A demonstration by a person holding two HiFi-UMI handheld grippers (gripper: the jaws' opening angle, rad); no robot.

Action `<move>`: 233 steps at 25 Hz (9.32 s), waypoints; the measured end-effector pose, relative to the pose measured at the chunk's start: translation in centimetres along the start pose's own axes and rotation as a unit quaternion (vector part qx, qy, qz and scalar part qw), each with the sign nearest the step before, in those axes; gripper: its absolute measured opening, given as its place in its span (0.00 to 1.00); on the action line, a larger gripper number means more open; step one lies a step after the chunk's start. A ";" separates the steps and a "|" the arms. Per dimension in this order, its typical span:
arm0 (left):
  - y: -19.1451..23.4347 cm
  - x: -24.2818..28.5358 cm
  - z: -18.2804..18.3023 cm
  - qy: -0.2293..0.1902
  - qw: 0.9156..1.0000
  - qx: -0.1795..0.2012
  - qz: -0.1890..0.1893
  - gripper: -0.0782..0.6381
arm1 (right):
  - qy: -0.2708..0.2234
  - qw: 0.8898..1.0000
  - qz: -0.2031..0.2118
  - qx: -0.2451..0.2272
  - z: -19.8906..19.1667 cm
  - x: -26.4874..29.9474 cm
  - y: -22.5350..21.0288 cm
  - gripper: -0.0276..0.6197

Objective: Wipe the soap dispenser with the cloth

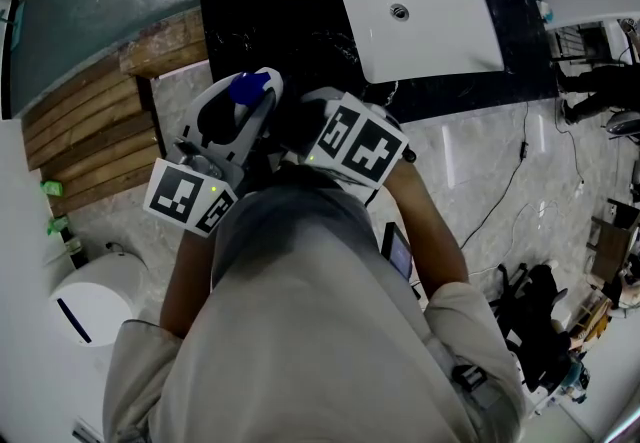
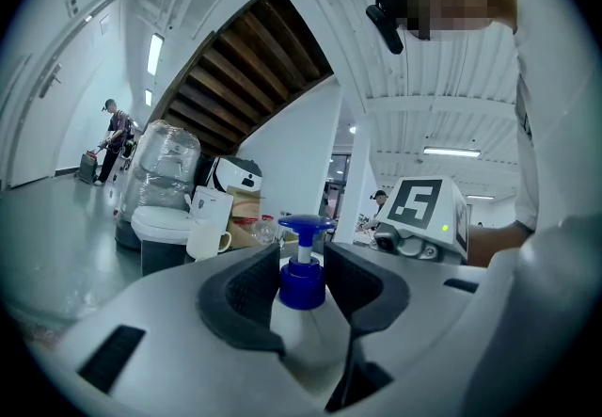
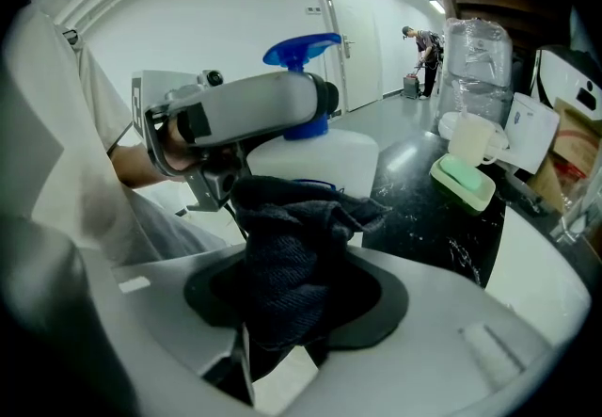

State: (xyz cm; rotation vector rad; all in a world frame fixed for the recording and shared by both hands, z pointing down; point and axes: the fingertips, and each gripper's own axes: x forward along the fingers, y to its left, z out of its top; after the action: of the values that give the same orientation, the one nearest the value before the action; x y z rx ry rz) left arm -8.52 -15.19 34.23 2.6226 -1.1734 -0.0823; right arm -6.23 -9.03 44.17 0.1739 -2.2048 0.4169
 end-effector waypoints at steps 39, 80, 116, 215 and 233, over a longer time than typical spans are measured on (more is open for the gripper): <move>-0.5 0.2 -0.1 0.003 1.000 0.013 -0.001 0.31 | -0.106 0.991 -0.076 -0.041 4.2 -5.3 -2.0 0.32; 0.8 -0.4 -0.2 -0.005 1.000 -0.005 0.018 0.31 | -0.004 1.000 -0.010 -0.013 0.6 0.2 1.4 0.32; 1.0 -0.3 -0.2 -0.001 1.000 -0.003 0.018 0.31 | 0.097 0.994 0.052 0.005 -4.3 4.7 2.2 0.32; -1.9 -7.0 1.7 -0.013 0.997 0.070 0.036 0.12 | -0.349 0.916 -0.195 0.037 1.8 -16.8 -0.7 0.29; -1.6 -6.7 2.6 -0.016 0.997 0.059 0.036 0.12 | -0.371 0.902 -0.214 0.048 1.3 -19.5 -0.4 0.29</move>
State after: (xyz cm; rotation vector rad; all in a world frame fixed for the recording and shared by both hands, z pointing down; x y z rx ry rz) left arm -12.24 -9.82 30.93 2.6868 -1.3201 -0.0423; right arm 5.01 -10.23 28.22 0.9934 -2.7740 0.2230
